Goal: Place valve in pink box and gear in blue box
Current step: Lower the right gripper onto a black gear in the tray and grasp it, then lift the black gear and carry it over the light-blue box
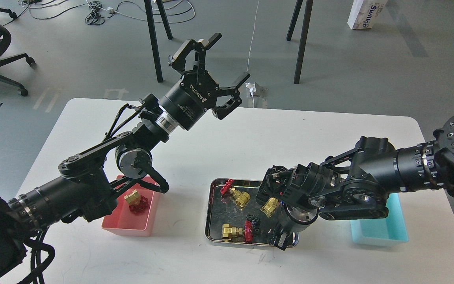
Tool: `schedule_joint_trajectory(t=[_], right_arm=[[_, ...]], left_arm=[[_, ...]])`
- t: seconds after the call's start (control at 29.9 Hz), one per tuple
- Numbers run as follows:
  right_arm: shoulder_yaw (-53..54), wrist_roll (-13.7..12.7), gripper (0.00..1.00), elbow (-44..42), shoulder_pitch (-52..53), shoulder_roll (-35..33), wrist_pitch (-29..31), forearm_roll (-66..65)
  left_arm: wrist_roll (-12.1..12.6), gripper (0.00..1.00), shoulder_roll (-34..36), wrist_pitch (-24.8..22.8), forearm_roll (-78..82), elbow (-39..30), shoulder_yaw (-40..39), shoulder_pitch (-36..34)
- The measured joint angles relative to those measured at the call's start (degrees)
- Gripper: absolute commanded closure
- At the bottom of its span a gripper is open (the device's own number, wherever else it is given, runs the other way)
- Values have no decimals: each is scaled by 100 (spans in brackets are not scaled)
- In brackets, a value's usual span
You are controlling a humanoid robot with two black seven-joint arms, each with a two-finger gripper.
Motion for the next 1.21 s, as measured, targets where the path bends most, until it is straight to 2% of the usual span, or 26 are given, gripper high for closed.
schedule_joint_trajectory(t=[0.13, 0.27, 0.54, 0.74, 0.94, 1.21], right_arm=[[4, 0, 88, -31, -16, 0, 0, 0], [7, 1, 94, -60, -36, 0, 0, 0], [40, 1, 98, -59, 61, -64, 1, 32], [535, 19, 99, -3, 433, -516, 1, 164], [1249, 20, 99, 110, 883, -1708, 1, 585], [1517, 25, 99, 712, 861, -4385, 1, 593]], left_arm=[[0, 1, 0, 0, 0, 6, 0, 7], [0, 1, -3, 0, 0, 27, 2, 11], [0, 1, -6, 0, 0, 38, 8, 11], [0, 1, -17, 0, -1, 48, 17, 11], [0, 1, -27, 0, -1, 48, 22, 11], [0, 1, -13, 0, 0, 48, -4, -3]])
